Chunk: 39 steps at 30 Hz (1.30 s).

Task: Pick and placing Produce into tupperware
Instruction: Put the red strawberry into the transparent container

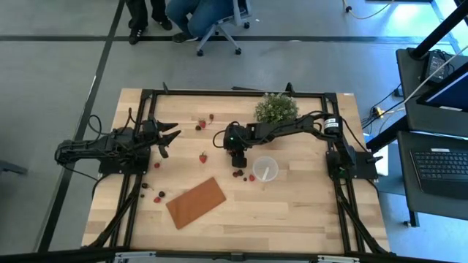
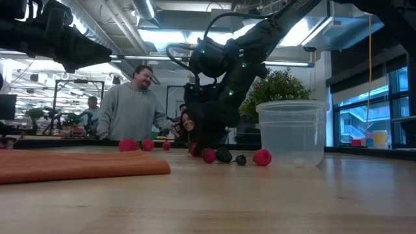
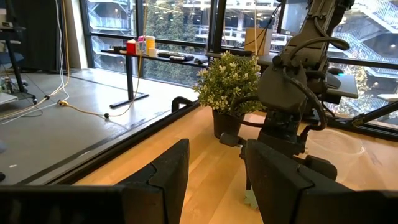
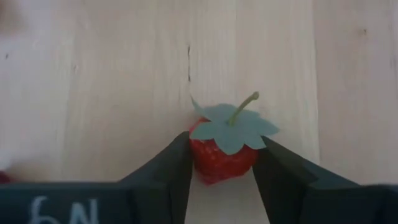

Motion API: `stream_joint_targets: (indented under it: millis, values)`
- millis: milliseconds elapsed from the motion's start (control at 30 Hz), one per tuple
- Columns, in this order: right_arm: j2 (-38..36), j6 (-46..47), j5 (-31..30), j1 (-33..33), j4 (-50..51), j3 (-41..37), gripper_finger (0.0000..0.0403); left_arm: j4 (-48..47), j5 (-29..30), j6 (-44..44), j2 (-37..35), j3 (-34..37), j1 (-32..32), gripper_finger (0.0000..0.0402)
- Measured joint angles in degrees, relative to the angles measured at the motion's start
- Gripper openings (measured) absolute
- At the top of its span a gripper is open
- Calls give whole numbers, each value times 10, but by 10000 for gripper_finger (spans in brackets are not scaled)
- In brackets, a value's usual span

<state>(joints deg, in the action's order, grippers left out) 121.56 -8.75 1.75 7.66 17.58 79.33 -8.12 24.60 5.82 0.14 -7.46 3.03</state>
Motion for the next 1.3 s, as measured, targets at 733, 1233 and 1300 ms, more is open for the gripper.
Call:
stream_joint_targets:
  millis: [733,1233,1300]
  values:
    - [-112,70,43,-11,422,271,143,-2,0,0,0,0,0,153]
    - [-316,147,-73,-124,398,68,148,-2,7,0,0,0,0,153]
    - [-325,158,-72,-132,353,13,148,-2,9,0,0,0,0,153]
